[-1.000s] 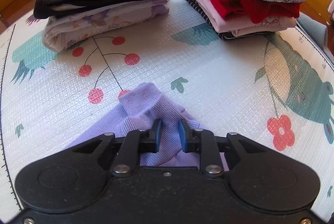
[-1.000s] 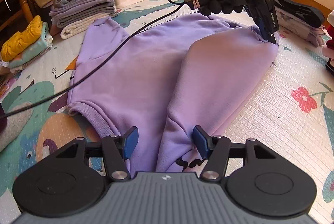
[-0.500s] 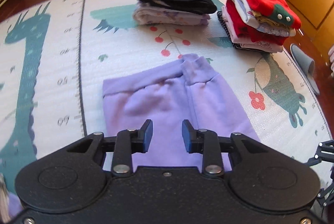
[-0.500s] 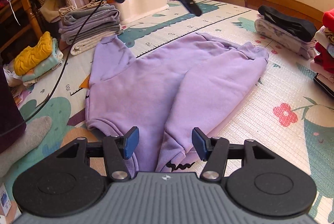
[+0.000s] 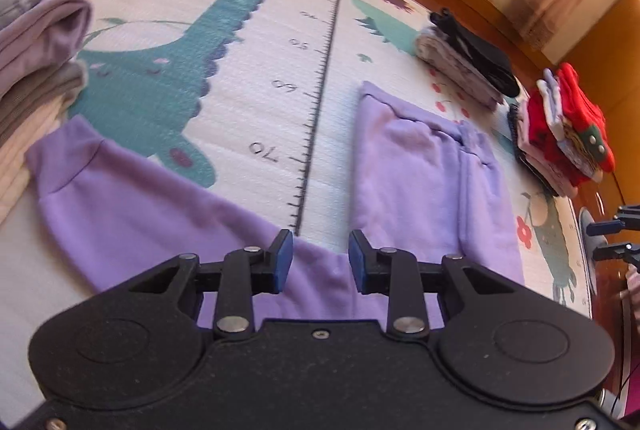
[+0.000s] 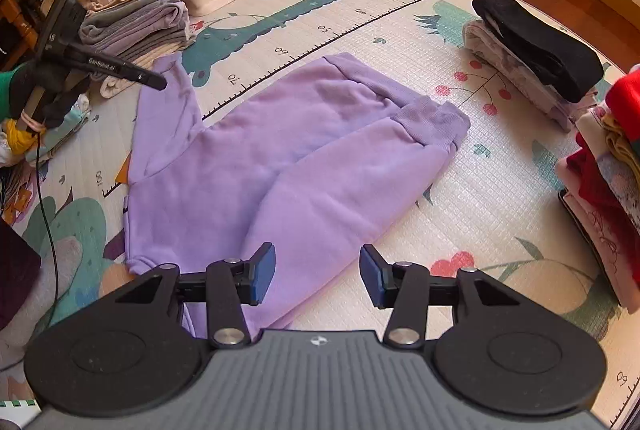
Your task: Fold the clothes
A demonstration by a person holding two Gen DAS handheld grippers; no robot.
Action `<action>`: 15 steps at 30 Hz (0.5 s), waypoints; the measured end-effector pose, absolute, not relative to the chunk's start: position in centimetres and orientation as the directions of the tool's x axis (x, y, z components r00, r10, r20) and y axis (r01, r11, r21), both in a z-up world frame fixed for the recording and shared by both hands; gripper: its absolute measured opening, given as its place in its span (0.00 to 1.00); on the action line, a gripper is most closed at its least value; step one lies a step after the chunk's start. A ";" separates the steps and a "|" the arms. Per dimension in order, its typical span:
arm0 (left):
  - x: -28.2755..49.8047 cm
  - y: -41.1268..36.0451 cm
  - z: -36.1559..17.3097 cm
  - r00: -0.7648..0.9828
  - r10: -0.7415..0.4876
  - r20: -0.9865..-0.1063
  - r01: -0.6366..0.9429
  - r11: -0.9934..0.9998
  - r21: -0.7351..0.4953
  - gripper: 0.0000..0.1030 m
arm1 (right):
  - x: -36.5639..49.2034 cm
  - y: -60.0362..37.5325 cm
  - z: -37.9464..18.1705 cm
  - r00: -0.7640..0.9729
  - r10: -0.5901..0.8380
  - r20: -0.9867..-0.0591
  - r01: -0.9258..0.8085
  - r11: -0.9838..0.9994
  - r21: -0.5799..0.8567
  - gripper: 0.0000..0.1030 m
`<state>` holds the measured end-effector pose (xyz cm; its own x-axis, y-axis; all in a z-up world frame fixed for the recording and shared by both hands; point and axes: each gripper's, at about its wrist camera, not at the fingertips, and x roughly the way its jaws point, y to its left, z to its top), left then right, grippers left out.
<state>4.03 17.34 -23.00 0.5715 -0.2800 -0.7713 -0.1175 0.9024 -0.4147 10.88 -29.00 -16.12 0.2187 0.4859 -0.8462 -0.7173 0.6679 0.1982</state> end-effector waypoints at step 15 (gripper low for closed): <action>-2.2 30.0 -28.0 0.655 -0.073 -0.752 -0.539 0.652 -0.533 0.28 | 7.5 -15.5 -22.5 0.147 0.666 -0.731 -0.496 0.689 0.528 0.47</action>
<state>-2.16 30.04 -28.05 0.6549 -0.0728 -0.7522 -0.5392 0.6525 -0.5325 7.46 -15.45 -22.51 0.1474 0.6664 -0.7309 -0.4960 0.6891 0.5283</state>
